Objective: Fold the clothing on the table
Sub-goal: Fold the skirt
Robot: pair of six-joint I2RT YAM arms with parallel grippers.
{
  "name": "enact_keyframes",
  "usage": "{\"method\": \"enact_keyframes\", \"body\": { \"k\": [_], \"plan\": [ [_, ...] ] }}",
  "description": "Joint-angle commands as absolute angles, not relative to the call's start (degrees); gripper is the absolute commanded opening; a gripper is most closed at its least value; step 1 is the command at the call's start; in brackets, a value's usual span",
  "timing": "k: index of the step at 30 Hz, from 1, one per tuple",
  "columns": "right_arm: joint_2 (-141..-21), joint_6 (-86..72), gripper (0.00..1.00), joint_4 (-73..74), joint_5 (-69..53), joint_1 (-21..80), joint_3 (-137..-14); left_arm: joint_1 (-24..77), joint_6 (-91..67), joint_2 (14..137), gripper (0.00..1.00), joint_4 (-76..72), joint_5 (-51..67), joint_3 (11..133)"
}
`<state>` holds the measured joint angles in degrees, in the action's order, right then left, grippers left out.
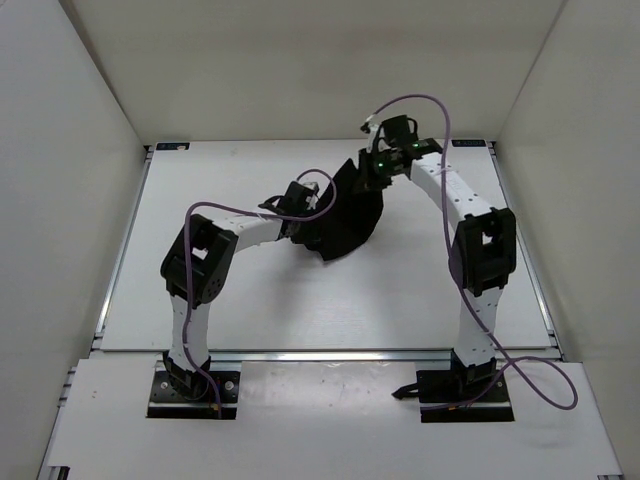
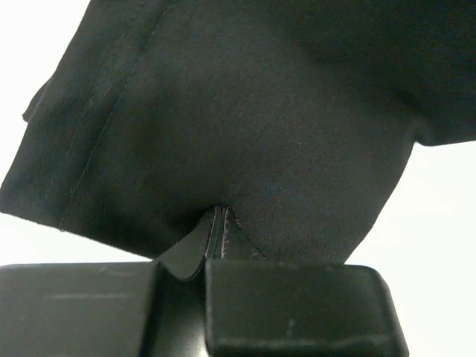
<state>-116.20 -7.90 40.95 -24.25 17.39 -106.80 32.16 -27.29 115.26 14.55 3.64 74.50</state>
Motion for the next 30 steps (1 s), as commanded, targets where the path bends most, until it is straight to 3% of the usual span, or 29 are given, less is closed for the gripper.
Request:
{"method": "enact_keyframes", "body": {
  "k": [1,9,18,21,23,24,27,30],
  "plan": [
    [-116.4,-8.3,0.01,43.9,-24.5,22.3,-105.6,32.0,-29.3,118.7,0.0,16.2,8.3,73.8],
    [-118.7,-11.3,0.0,42.4,-26.6,29.1,-104.0,30.6,-30.6,118.2,0.0,13.2,9.9,70.0],
    [-118.1,-13.1,0.02,37.3,-29.0,29.4,-96.2,29.3,-31.6,116.1,0.0,11.1,12.0,66.5],
    [-118.6,-13.2,0.23,37.0,-31.2,28.7,-96.9,29.4,-32.0,115.5,0.0,10.6,12.3,66.0],
    [-117.8,-13.4,0.47,36.6,-32.8,28.4,-97.5,29.4,-31.8,115.2,0.0,10.9,13.0,65.6],
    [-116.6,-13.3,0.54,35.2,-32.4,28.2,-97.5,29.4,-31.8,114.7,0.0,11.2,13.3,65.7],
    [-111.9,-14.2,0.63,32.3,-33.2,26.2,-96.1,28.7,-31.9,112.9,0.0,11.3,13.6,65.0],
    [-107.3,-15.9,0.63,30.4,-34.6,23.0,-94.8,27.9,-32.4,109.7,0.0,11.5,14.5,63.6]
  ]
}}
